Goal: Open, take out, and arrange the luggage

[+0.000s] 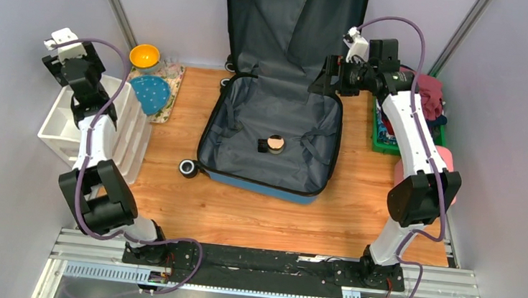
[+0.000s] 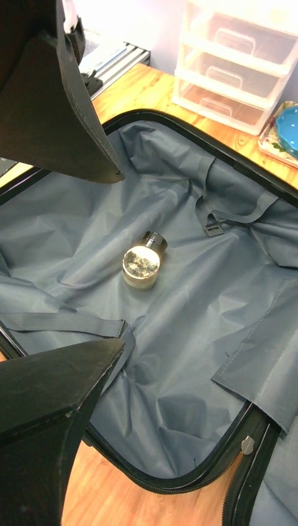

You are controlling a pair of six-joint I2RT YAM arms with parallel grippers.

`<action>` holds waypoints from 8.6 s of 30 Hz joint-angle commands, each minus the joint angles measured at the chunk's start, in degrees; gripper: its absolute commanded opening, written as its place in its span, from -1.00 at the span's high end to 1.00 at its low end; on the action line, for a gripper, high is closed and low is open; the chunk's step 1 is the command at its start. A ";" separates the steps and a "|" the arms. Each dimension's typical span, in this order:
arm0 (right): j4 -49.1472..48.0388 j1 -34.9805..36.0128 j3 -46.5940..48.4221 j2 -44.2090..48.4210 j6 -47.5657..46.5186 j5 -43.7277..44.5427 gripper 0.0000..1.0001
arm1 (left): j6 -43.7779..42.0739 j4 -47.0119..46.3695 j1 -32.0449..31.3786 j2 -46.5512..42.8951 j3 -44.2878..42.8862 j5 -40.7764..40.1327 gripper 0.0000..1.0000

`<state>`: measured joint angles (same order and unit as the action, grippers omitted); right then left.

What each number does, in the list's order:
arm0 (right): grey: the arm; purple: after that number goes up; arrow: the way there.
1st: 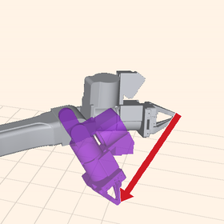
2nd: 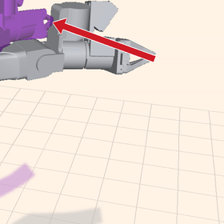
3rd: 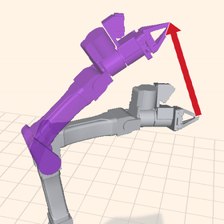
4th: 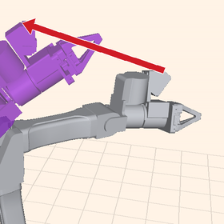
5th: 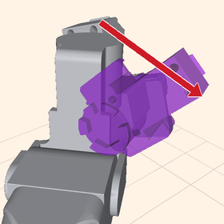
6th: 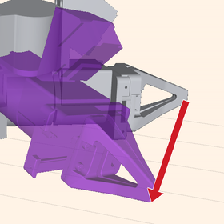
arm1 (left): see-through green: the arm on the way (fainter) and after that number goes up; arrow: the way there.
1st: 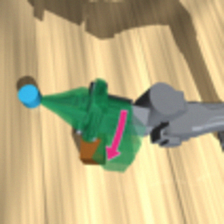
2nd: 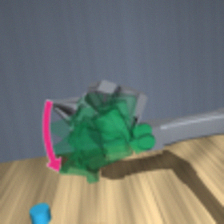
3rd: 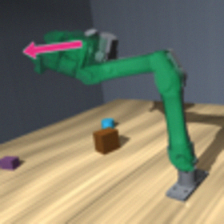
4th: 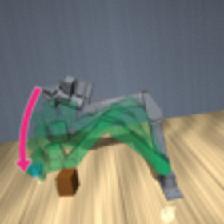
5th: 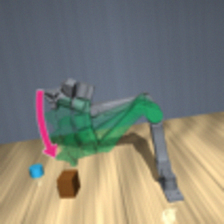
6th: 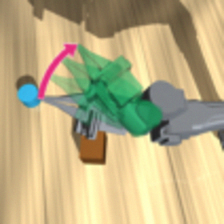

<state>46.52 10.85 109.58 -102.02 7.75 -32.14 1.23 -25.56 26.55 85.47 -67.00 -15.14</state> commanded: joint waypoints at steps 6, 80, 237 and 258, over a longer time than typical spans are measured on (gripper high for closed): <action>5.59 3.12 2.57 -0.46 -18.88 -0.82 -0.97 | 1.92 7.61 0.53 -11.55 -0.85 6.95 -0.57; 2.96 -1.36 -19.05 16.84 -24.45 12.28 -0.97 | -7.91 43.23 -56.69 23.33 -15.44 36.94 -0.72; 2.17 7.34 -12.73 6.22 -20.67 9.46 -0.96 | -33.67 76.89 20.30 -5.22 -26.86 30.94 -0.65; 2.87 8.84 -15.18 6.21 -23.29 7.62 -0.92 | -14.95 69.53 -26.36 -11.47 -12.99 54.33 -0.54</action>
<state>49.76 19.59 94.35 -96.57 -13.04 -23.49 -19.44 51.05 6.87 72.34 -83.59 34.50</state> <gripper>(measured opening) 0.964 0.779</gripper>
